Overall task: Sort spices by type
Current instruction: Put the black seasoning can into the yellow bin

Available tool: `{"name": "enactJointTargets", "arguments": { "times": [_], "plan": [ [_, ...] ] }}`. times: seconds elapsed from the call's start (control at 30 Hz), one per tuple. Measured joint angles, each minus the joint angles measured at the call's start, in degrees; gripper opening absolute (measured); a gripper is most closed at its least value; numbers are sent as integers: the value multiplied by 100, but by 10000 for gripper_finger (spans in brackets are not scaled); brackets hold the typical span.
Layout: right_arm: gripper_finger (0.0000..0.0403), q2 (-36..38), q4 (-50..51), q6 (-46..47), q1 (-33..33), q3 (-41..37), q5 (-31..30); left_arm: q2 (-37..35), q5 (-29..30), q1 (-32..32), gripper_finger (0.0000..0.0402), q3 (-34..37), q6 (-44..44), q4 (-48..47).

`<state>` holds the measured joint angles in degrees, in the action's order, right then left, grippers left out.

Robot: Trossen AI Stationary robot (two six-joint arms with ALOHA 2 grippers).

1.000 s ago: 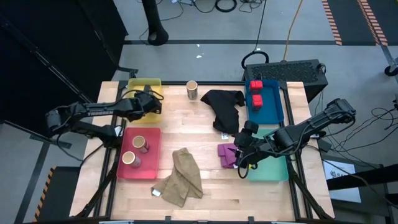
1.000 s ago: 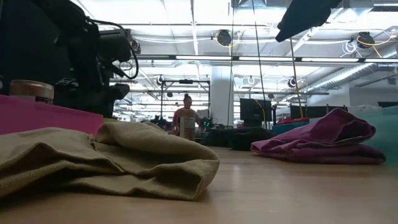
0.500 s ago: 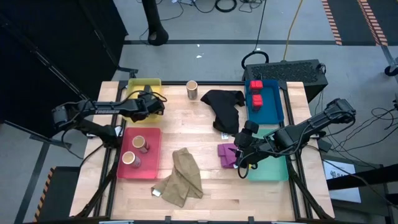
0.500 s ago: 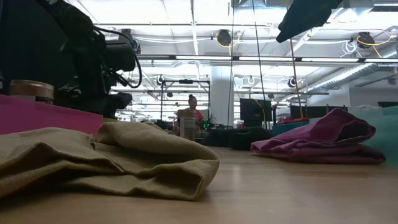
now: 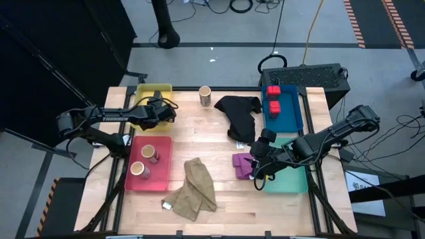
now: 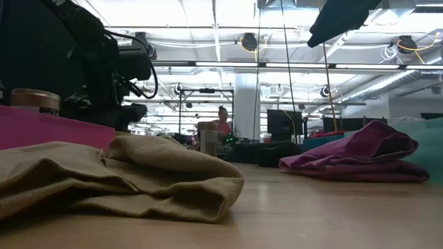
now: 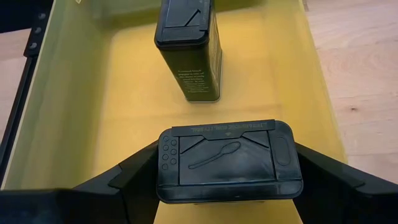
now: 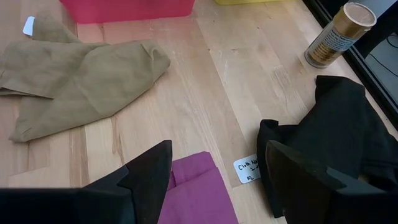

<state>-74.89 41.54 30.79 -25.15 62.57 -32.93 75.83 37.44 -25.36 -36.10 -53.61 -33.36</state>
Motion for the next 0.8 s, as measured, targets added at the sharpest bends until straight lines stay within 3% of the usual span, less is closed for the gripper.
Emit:
{"name": "enactJointTargets", "arguments": {
  "times": [0.6,0.8],
  "plan": [
    [242,0,4,0,0,0,-2,-2,6,0,289,-2,141,-2],
    [242,0,6,0,-2,0,-2,-2,8,2,320,-2,143,2]
  ]
}}
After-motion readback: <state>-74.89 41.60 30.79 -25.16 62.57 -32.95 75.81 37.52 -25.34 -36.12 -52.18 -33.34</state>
